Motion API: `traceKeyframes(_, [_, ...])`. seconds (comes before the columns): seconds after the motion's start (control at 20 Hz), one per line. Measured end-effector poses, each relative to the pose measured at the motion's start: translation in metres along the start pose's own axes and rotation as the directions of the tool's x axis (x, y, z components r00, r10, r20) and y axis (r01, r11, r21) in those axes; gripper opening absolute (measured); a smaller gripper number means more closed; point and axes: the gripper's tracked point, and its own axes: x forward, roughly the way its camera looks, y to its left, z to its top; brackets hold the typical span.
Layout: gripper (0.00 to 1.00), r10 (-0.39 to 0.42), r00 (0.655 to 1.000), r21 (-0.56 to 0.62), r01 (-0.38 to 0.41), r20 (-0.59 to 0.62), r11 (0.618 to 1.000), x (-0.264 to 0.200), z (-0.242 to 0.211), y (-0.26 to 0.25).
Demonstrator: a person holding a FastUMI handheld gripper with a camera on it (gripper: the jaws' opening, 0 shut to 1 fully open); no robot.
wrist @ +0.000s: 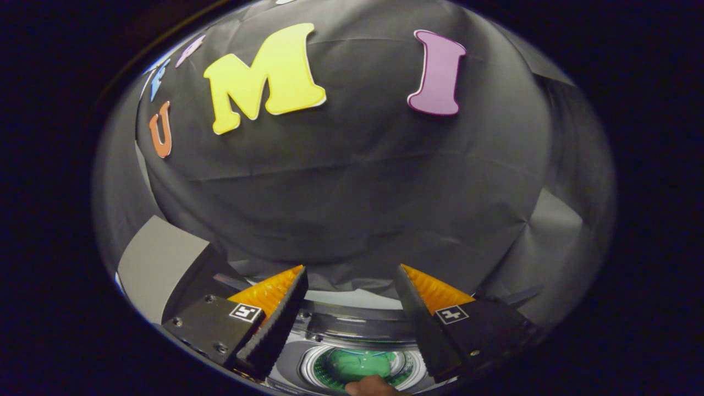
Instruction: Put the clothes into the washing machine and then close the washing machine lid.
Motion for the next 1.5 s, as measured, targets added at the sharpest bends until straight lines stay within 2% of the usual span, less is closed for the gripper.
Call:
traceKeyframes(0.8, [0.99, -0.063, 0.974, -0.024, 0.070, 0.218, 0.997, -0.042, -0.025, 0.008])
traceKeyframes(1.5, [0.99, -0.128, 0.965, -0.009, 0.134, 0.229, 0.991, -0.079, -0.067, 0.012])
